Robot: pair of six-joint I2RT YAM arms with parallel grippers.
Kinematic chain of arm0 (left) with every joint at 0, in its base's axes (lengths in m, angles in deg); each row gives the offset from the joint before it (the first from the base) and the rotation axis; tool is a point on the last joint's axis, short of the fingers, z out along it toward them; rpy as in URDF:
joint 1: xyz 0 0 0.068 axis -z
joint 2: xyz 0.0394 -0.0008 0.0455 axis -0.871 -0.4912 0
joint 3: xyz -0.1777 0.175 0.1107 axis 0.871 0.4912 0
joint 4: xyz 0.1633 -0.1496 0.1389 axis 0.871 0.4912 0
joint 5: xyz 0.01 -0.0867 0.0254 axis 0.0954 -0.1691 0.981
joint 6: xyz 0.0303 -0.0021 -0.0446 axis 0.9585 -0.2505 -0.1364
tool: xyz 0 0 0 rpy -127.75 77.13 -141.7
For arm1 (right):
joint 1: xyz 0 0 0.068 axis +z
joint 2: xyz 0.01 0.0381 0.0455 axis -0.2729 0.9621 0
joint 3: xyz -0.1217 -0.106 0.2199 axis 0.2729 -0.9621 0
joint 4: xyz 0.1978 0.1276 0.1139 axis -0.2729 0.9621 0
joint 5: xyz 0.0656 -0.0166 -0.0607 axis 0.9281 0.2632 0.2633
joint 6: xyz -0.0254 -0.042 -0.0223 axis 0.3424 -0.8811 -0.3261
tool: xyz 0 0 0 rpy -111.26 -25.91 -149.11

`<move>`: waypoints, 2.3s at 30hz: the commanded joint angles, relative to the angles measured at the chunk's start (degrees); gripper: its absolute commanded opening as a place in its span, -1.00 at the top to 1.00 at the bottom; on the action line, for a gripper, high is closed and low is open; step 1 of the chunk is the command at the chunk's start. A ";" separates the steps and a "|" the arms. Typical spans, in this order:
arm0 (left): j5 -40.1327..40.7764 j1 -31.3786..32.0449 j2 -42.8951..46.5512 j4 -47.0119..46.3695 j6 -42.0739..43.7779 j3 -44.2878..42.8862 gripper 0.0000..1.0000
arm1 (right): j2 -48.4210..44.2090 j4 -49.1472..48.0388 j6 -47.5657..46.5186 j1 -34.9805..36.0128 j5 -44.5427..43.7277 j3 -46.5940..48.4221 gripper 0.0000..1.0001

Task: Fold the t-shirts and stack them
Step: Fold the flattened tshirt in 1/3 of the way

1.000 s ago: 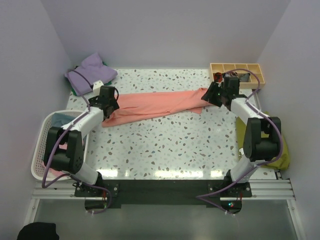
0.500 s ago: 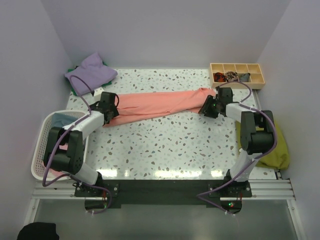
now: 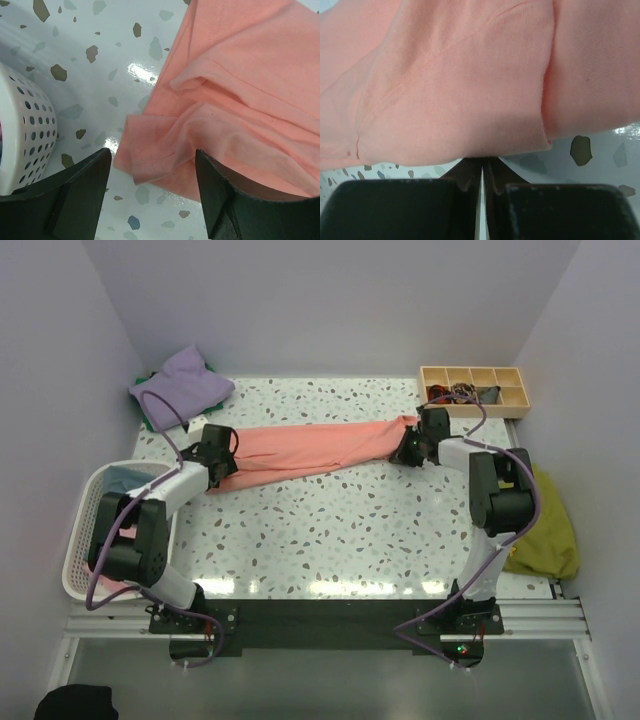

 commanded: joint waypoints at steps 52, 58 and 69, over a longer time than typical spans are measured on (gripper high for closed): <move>0.21 1.89 2.92 -0.24 0.82 -0.06 -0.48 | 3.76 3.96 1.10 3.87 -15.12 5.18 0.13; 0.56 1.89 2.57 0.28 0.91 0.29 -0.48 | 3.86 5.73 0.05 4.13 -16.71 4.76 1.00; 0.04 1.98 6.08 1.78 1.00 -0.06 -0.47 | -20.47 13.79 -3.64 5.01 -14.86 -7.54 1.00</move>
